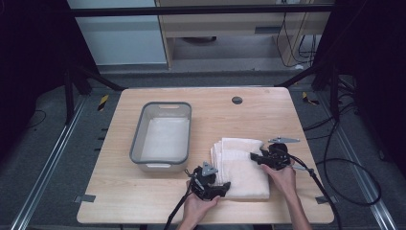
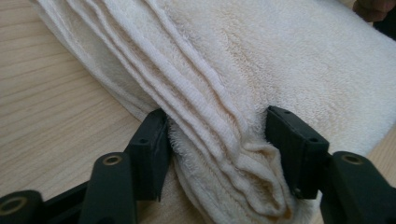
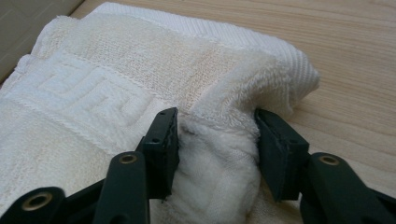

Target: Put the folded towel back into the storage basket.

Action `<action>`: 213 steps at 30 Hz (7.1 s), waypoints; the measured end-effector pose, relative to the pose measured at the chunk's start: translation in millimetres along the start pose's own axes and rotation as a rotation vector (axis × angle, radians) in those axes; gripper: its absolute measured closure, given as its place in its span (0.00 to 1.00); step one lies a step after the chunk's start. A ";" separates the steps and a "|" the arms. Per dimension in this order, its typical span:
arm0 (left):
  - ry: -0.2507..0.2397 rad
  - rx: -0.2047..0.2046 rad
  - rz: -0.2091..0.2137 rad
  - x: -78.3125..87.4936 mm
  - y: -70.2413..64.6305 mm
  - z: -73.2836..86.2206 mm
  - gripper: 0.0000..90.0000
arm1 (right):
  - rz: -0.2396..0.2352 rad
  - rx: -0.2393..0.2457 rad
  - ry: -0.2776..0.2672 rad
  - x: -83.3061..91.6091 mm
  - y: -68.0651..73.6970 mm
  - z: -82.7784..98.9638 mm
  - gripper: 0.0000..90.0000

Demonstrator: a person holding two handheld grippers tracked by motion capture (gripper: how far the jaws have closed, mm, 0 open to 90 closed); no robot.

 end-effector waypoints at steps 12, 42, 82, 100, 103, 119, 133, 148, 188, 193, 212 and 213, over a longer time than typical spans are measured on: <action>0.013 0.028 0.023 1.4 -2.5 -2.4 0.64 | -0.031 -0.031 0.005 1.0 1.7 -1.1 0.75; -0.040 -0.048 0.029 38.5 -8.8 -18.3 0.75 | -0.088 -0.010 -0.118 42.1 16.5 -19.1 0.82; -0.121 -0.145 -0.014 98.9 -8.5 -56.3 0.75 | -0.084 0.075 -0.294 80.8 57.0 -65.9 0.81; -0.165 -0.134 -0.017 122.6 6.0 -62.3 0.75 | -0.088 0.109 -0.319 81.3 79.8 -88.5 0.81; -0.174 -0.131 -0.019 125.4 7.5 -63.3 0.75 | -0.090 0.112 -0.325 81.5 82.3 -91.3 0.81; -0.199 -0.120 -0.039 142.9 21.5 -70.8 0.75 | -0.096 0.136 -0.347 76.8 99.1 -110.5 0.81; -0.221 -0.107 -0.054 155.1 33.6 -75.0 0.75 | -0.104 0.138 -0.352 71.4 111.5 -125.7 0.81; -0.259 -0.086 -0.078 173.8 50.0 -82.1 0.75 | -0.116 0.134 -0.361 61.6 127.3 -142.7 0.80; -0.315 0.005 -0.169 219.4 103.7 -70.9 0.75 | -0.160 0.211 -0.359 19.0 188.5 -184.0 0.80; -0.315 0.021 -0.180 223.5 111.1 -69.0 0.75 | -0.164 0.217 -0.351 11.3 195.7 -187.8 0.80; -0.324 0.077 -0.239 235.6 142.7 -59.9 0.76 | -0.172 0.246 -0.324 -20.5 222.0 -197.7 0.80; -0.324 0.077 -0.239 235.6 142.7 -59.9 0.76 | -0.172 0.246 -0.324 -20.5 222.0 -197.7 0.80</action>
Point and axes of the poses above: each handheld gripper's, and its own axes: x roughly backward along the jaws, z roughly out of its underside, y roughly to its left, the point moved 3 cm from there along -x, roughly forward along the jaws, and after that the axes turned 3 degrees about z, right-handed, at the moved point
